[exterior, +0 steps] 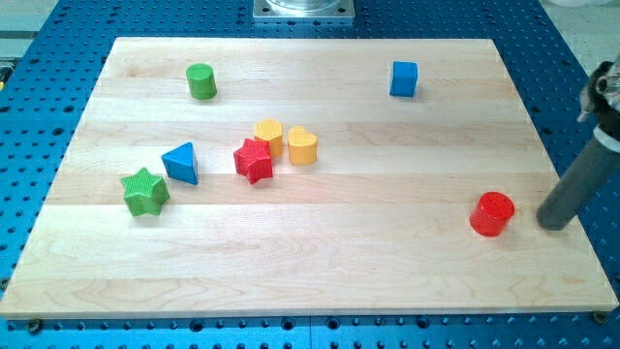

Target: Place the red circle parallelly towards the right side of the green star

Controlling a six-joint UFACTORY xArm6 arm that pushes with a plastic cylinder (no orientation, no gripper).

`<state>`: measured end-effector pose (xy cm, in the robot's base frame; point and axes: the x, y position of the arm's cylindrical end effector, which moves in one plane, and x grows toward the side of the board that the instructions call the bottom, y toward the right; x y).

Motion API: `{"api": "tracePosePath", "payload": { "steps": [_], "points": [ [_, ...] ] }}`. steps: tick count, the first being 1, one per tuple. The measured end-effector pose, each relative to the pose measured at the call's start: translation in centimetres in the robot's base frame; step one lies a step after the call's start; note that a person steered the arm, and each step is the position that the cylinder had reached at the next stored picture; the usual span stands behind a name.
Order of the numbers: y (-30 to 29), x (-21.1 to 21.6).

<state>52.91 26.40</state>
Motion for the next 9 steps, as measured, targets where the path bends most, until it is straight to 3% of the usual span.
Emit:
{"api": "tracePosePath", "payload": {
  "steps": [2,3,5,7,8,9],
  "points": [
    [-6.0,0.0],
    [-5.8,0.0],
    [-18.6,1.2],
    [-21.0,-4.0],
    [-20.1,0.1],
    [-23.3,1.1]
  ]
}}
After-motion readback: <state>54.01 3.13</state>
